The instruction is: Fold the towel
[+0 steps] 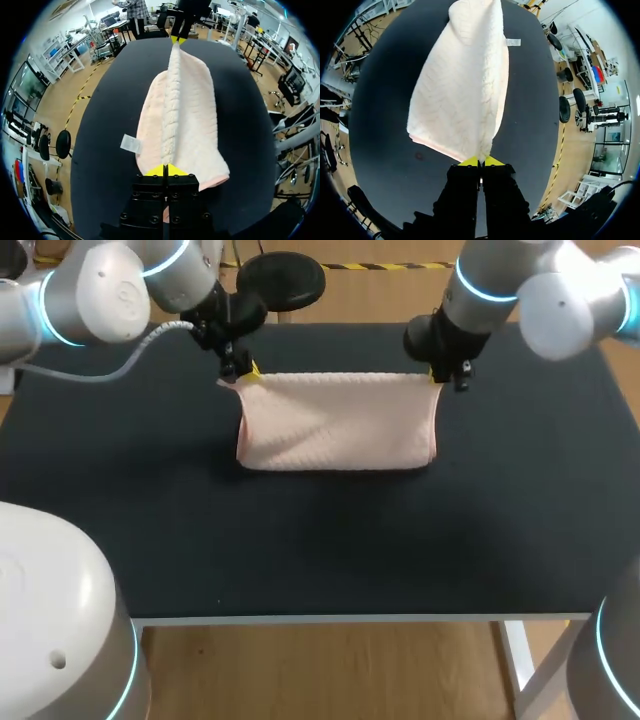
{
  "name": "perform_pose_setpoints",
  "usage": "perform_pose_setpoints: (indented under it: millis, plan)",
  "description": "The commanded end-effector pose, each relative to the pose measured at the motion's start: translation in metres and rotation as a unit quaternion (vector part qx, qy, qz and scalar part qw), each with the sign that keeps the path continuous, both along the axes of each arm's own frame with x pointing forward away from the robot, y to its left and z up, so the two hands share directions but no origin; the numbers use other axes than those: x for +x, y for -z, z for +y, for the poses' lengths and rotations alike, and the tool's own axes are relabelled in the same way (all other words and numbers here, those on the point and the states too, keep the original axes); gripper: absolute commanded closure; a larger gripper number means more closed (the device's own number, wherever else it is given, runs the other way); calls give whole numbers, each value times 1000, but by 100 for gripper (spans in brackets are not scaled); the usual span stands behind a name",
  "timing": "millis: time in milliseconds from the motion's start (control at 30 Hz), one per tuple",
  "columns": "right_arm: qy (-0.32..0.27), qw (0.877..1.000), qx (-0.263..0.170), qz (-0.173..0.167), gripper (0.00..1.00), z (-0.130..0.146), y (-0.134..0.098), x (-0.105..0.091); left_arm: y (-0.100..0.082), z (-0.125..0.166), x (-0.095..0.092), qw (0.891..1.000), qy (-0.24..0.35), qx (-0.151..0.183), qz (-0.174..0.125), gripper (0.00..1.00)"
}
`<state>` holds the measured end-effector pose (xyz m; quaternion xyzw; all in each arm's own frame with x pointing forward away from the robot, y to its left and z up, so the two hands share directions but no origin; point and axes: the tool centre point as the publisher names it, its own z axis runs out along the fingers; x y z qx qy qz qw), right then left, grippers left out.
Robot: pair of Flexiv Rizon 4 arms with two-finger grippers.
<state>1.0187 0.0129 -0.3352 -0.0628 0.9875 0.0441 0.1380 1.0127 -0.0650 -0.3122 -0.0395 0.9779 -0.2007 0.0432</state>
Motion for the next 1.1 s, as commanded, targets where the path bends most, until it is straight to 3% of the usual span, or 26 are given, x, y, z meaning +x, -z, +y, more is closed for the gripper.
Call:
perform_pose_setpoints:
  millis: [33, 67, 100, 133, 167, 300, 400, 500, 533, 567, 600, 633, 667, 700, 767, 833, 933, 1000, 1100]
  plan:
    - [-4, 1000, -8, 13, 100, 4, 14, 21, 12, -5, 25, 1000, 12, 12, 8, 100]
    - [-6, 1000, -9, 14, 100, 4, 15, 22, 13, -5, 27, 1000, 15, 12, 9, 100]
    - [-9, 1000, -8, 15, 86, 4, 15, 22, 14, -5, 30, 1000, 15, 15, 9, 100]
    - [-10, 1000, -14, 14, 30, 3, 14, 23, 14, -4, 32, 1000, 15, 15, 9, 41]
    - [-5, 1000, -16, 12, 0, 2, 14, 25, 13, -4, 34, 1000, 16, 13, 12, 0]
    - [-1, 1000, -17, -1, 0, -3, 8, 28, 7, -1, 39, 1000, 14, 3, 13, 0]
    - [0, 1000, -21, -18, 0, -5, 2, 30, 0, 3, 39, 999, 10, -23, 20, 0]
    - [1, 999, -24, -34, 0, -7, -8, 32, -11, 8, 36, 993, 15, -107, 39, 0]
    - [3, 999, -23, -37, 0, -8, -11, 33, -15, 9, 34, 987, 21, -149, 48, 0]
    - [5, 999, -23, -40, 0, -9, -14, 34, -21, 12, 30, 975, 34, -211, 59, 0]
    - [6, 999, -22, -44, 0, -10, -16, 34, -24, 15, 28, 970, 34, -233, 64, 0]
    - [7, 999, -23, -46, 0, -11, -19, 35, -30, 19, 25, 951, 35, -295, 80, 0]
    - [7, 999, -23, -49, 0, -11, -21, 35, -33, 22, 23, 943, 34, -321, 83, 0]
    - [7, 998, -24, -52, 0, -11, -24, 34, -38, 27, 18, 924, 26, -370, 96, 0]
    - [6, 998, -24, -55, 0, -11, -26, 35, -42, 35, 11, 898, 23, -427, 104, 0]
    - [10, 998, -24, -59, 0, -12, -29, 34, -41, 40, 5, 883, 19, -453, 123, 0]
    - [22, 998, -20, -60, 0, -12, -32, 33, -39, 43, -4, 881, 27, -447, 151, 0]
    - [26, 998, -18, -60, 0, -12, -33, 31, -40, 48, -10, 876, 34, -456, 155, 0]
    - [37, 997, -9, -60, 0, -10, -36, 28, -40, 52, -16, 878, 41, -451, 157, 0]
